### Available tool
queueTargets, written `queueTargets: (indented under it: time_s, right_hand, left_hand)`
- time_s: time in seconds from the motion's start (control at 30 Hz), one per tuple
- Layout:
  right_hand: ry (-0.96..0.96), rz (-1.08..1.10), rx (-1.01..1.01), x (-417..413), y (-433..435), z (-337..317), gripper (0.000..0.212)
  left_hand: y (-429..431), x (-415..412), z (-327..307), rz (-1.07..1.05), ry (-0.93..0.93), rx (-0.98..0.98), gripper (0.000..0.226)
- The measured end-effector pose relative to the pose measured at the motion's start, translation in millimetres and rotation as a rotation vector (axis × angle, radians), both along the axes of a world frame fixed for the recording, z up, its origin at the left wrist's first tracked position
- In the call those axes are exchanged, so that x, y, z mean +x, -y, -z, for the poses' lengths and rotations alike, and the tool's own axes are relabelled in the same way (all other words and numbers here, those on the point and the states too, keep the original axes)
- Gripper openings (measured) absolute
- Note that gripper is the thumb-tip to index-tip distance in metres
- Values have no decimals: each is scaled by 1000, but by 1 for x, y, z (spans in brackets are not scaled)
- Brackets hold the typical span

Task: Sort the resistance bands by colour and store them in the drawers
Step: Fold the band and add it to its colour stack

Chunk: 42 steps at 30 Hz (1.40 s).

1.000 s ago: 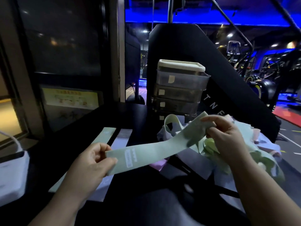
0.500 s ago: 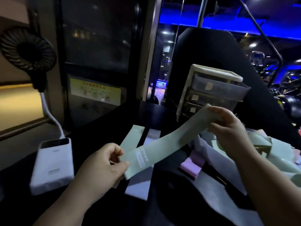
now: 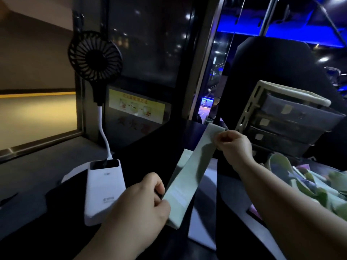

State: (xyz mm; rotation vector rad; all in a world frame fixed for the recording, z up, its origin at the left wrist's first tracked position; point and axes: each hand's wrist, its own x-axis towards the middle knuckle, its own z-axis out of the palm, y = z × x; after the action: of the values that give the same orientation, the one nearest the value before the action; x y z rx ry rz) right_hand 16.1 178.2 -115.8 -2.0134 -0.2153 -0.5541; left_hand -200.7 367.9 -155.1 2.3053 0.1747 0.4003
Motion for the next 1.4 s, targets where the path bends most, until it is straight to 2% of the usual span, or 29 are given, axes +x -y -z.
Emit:
queueTargets:
  time_s: [0.17,0.3,0.6,0.73,0.93,1.4]
  right_hand:
    - [-68,-3,-101,13,-23,15,10]
    - [-97,-3,-170,21,-34,27,12]
    - [-126,9,-321,32,-43,47,1]
    - [-112,7,-421,35,-44,51,3]
    - [-122,-12,-432,37,-47,55,10]
    - [-127,18,-493,39,-46,62,9]
  left_hand:
    - [1,-4,-4,-4,-14,86,13]
    - [-1,-4,-5,1,-27,115,13]
    - [2,0,-1,-2,-91,206,7]
    - [4,0,-1,-5,-110,221,6]
    - [5,3,1,-19,-114,244,7]
    - [5,0,4,-24,-89,254,6]
